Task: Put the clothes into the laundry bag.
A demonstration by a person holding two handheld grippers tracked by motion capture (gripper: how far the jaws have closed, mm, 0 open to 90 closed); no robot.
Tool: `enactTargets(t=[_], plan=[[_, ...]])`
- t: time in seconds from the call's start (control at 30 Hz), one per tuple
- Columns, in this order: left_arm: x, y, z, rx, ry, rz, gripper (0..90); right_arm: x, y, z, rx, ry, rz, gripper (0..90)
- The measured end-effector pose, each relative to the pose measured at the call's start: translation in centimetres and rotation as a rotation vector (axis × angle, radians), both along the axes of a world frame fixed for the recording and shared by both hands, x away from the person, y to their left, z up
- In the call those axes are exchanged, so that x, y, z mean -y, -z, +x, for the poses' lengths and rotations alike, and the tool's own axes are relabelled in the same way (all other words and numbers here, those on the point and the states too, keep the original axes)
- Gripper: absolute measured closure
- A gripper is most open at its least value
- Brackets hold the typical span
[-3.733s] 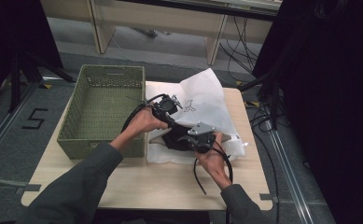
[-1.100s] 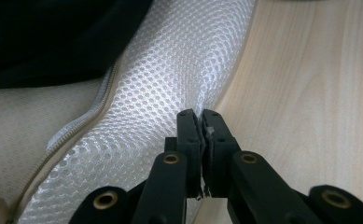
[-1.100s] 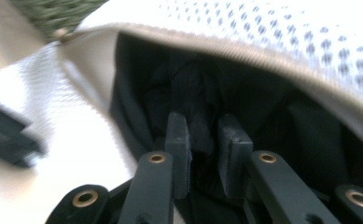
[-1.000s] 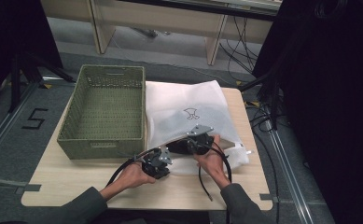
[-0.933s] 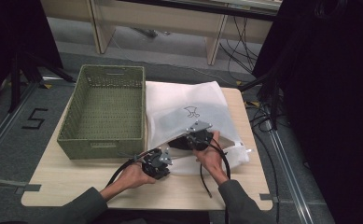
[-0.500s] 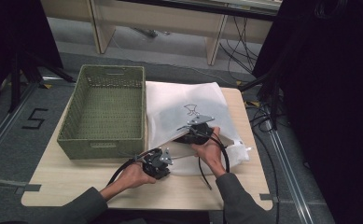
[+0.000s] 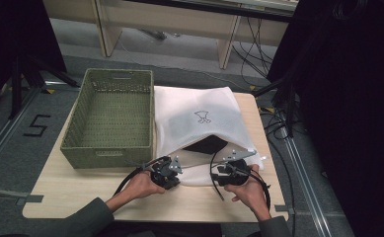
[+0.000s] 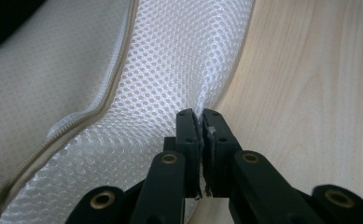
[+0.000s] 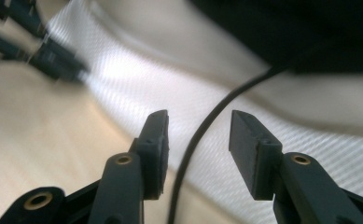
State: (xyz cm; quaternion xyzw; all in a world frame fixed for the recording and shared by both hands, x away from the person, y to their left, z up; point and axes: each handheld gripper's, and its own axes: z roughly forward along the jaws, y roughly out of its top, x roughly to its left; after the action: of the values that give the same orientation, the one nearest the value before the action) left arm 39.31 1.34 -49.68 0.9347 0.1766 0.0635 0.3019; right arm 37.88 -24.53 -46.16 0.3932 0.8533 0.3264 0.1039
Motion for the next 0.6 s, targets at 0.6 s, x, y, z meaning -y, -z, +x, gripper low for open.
enactTargets(t=[0.6], plan=[[0.0, 0.0, 0.0, -0.005, 0.000, -0.002, 84.9, -2.9, 0.3, 4.5, 0.185, -0.054, -0.101, 88.4]])
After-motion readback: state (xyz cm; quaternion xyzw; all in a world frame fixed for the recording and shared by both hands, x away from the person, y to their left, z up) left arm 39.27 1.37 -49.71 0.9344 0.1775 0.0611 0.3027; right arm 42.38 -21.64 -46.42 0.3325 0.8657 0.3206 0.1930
